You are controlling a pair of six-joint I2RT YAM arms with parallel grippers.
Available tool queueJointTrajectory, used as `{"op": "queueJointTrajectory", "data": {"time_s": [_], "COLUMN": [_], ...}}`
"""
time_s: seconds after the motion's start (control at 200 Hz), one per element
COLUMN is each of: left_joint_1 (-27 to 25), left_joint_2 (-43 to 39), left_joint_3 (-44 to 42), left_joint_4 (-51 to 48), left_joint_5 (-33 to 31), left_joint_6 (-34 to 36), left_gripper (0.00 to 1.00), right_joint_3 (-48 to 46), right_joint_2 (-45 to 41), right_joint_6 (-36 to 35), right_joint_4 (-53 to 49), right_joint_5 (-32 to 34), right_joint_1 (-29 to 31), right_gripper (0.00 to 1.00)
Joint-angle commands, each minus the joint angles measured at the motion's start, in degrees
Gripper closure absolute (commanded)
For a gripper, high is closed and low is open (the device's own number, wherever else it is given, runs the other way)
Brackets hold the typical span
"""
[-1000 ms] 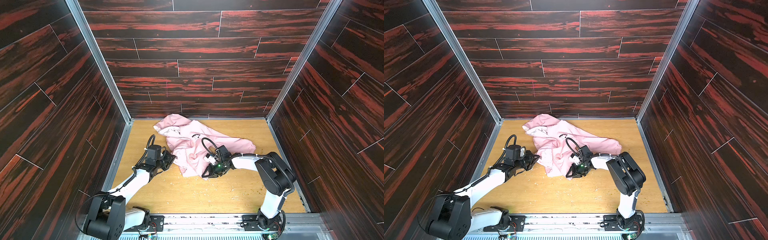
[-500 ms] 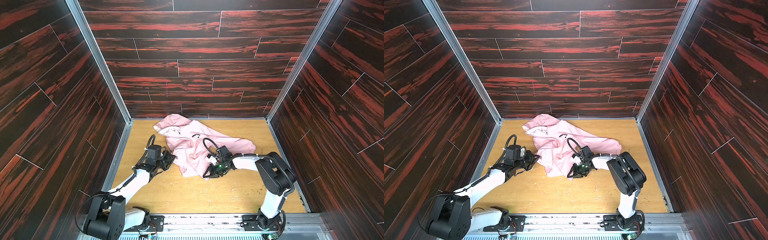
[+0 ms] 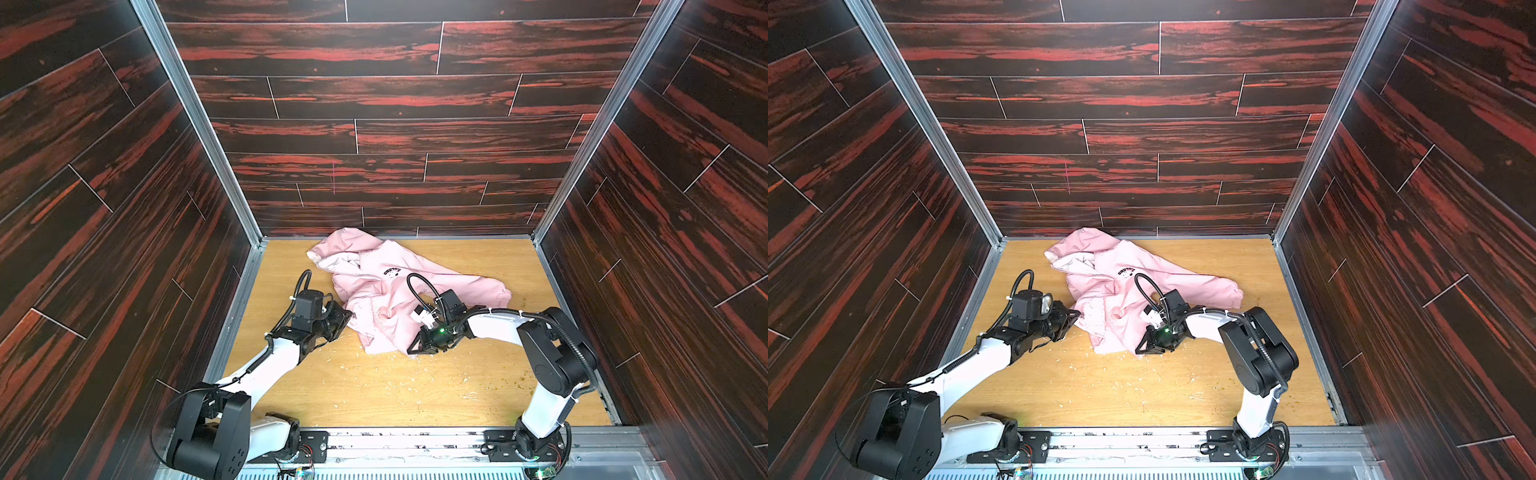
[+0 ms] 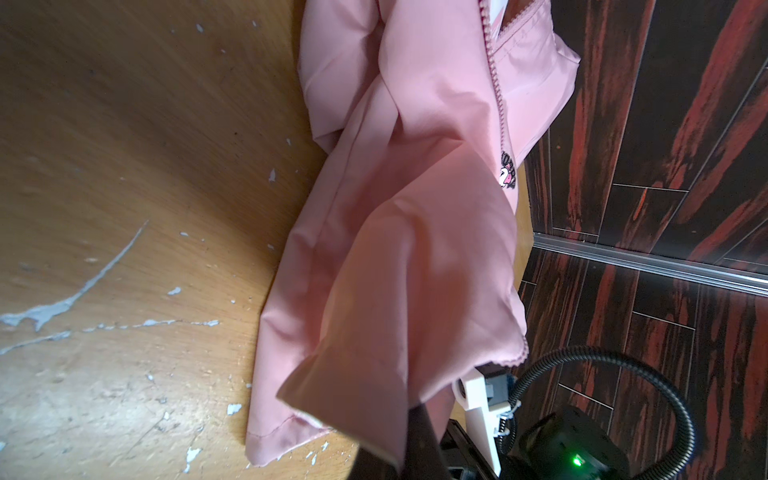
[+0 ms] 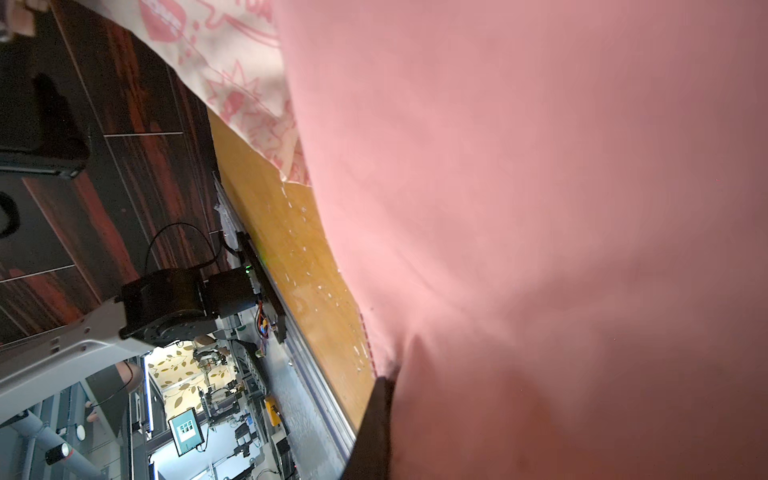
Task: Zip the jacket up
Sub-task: 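Lift both held jacket edges up and farther from the robot with both grippers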
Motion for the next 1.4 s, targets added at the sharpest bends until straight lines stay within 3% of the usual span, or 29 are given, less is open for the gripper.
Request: {"op": "queueJointTrajectory", "data": {"time_s": [0.0, 0.255, 0.386, 0.546, 0.681, 0.791, 0.872, 0.977, 1.117, 1.232, 1.398], "left_joint_1": [-0.04, 2.57, 4.81, 7.08, 7.39, 7.40, 7.36, 7.10, 7.43, 7.02, 3.64], "left_joint_2": [-1.51, 0.95, 3.68, 8.36, 14.31, 16.97, 16.97, 14.89, 12.65, 13.71, 11.61], "left_joint_3": [1.75, 12.64, 20.95, 33.69, 48.62, 54.68, 55.61, 49.72, 31.76, 31.57, 30.74], "left_joint_4": [-0.18, -7.07, -12.04, -16.38, -27.76, -29.04, -24.93, -14.15, 13.72, 14.20, 15.40], "left_joint_5": [-0.19, 0.91, 1.99, 3.81, -1.39, -2.93, -2.95, -1.10, -2.23, 0.89, 1.32], "left_joint_6": [1.29, 7.96, 12.33, 18.04, 22.92, 23.87, 24.65, 25.91, 12.37, 11.09, 14.12], "left_gripper": [1.00, 1.00, 1.00, 1.00, 1.00, 1.00, 1.00, 1.00, 1.00, 1.00, 1.00], "right_joint_3": [2.26, 14.62, 25.99, 46.02, 65.34, 80.29, 80.85, 77.53, 81.04, 88.97, 89.42], "right_joint_2": [-3.25, -2.22, 1.04, 7.69, 15.60, 21.58, 20.14, 18.53, 22.04, 26.18, 25.12], "right_joint_6": [-1.03, -0.01, -0.34, -2.91, -3.36, -5.43, -3.94, -3.88, 1.11, 2.00, 5.39], "right_joint_4": [-3.39, -9.57, -15.94, -28.57, -39.55, -46.55, -43.30, -36.70, -36.59, -39.83, -34.09], "right_joint_5": [-2.56, -3.28, 1.90, 18.39, 39.47, 47.17, 49.94, 50.17, 44.23, 34.14, 30.77], "right_joint_1": [-0.15, -0.37, -1.24, -1.66, -1.72, -1.79, -2.32, -2.34, -2.43, -3.05, -2.78], "right_gripper": [0.97, 1.00, 1.00, 1.00, 1.00, 1.00, 1.00, 1.00, 1.00, 1.00, 1.00]}}
